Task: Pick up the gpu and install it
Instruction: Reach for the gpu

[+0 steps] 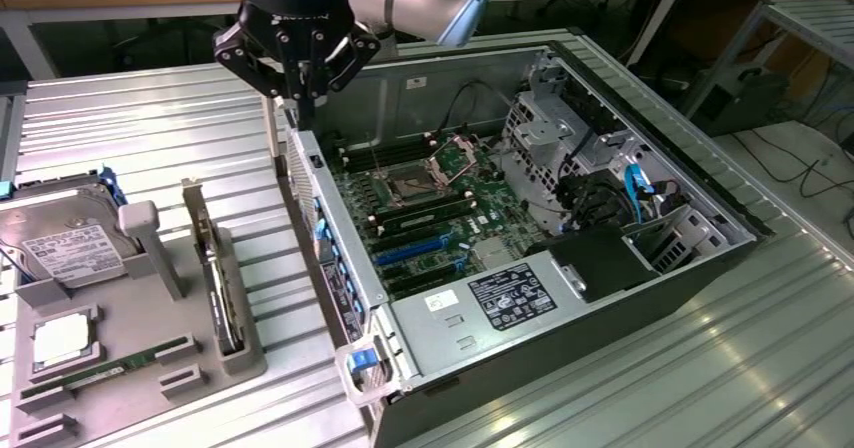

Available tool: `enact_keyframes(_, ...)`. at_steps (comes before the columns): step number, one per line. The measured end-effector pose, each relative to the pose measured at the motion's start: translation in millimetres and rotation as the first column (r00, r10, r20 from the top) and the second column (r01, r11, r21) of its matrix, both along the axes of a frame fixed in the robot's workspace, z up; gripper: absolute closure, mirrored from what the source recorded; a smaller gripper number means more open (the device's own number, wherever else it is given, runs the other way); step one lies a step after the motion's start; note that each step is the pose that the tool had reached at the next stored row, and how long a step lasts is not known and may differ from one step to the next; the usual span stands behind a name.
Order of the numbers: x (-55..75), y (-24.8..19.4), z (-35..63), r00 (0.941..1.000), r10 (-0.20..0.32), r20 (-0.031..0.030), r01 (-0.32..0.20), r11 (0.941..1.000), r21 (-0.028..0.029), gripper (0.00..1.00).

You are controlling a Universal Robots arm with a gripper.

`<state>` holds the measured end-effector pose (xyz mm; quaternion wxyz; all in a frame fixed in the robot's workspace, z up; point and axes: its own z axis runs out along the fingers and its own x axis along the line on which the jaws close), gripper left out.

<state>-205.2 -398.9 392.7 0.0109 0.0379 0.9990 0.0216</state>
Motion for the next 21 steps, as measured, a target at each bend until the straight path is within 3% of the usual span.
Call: enact_keyframes(21,-26.2,0.0,-0.1,1.0000,0.000,-0.0010,0.000,1.0000,0.0000,0.89)
